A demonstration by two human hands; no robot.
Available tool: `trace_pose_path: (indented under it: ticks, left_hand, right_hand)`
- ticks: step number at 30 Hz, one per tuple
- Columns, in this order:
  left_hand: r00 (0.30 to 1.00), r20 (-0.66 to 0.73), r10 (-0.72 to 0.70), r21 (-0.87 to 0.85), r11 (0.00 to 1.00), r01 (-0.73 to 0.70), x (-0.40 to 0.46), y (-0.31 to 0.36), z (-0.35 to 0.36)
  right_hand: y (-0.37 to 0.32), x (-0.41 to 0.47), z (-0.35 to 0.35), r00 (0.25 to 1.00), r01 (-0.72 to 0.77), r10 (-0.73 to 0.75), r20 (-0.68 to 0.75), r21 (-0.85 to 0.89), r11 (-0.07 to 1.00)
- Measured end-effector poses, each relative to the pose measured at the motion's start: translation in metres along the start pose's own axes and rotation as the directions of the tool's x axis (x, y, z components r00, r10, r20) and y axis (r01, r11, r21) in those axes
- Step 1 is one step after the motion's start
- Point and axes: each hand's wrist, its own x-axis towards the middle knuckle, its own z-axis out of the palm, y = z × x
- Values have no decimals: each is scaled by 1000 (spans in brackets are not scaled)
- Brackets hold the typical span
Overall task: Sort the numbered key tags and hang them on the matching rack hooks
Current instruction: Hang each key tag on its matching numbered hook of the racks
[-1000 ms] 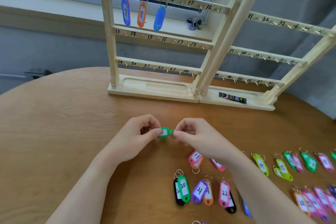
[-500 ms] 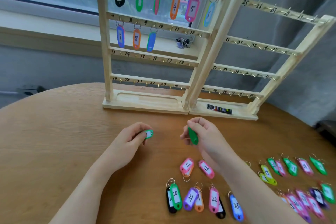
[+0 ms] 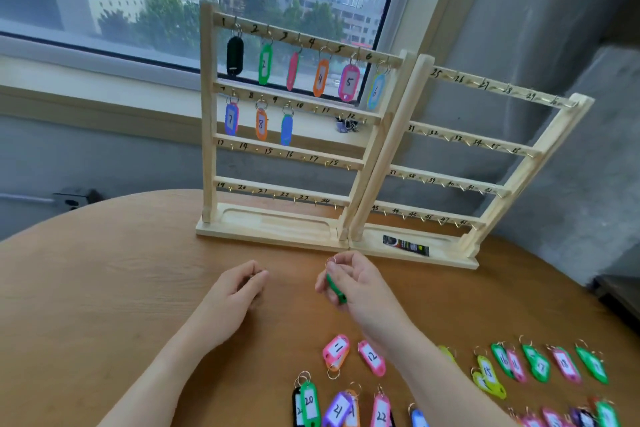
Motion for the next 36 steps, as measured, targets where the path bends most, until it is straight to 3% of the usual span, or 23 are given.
trace_pose_path:
  ticks: [5,12,16,23,30,36]
  left_hand:
    - [991,-95,90,-59,994,-96,16,44,7]
    - [967,-99,234,74,971,-227,74,141,-10]
    - [931,-225,286,128,956,-263,101,180,-27]
    - [922,-337,193,154,977,-148,137,187,-36]
    - [958,-251,140,267,961,-70,153,187,-36]
    - [940,-323,110,251,968,-27,157,181,-36]
  right_hand:
    - [-36,17,-13,990,141,-142,13,28,990]
    - [-103,38,-46,953,299,-287,-97,149,943]
    - [-126,46,-53,927,357,-335,-172,123,926]
    - [-147,60,-50,923,369,-355,-146,87,925]
    - [-157,77,-52,918,379,-370,-143,39,925]
    - [-160,85,-53,927,355,-349,-137,25,934]
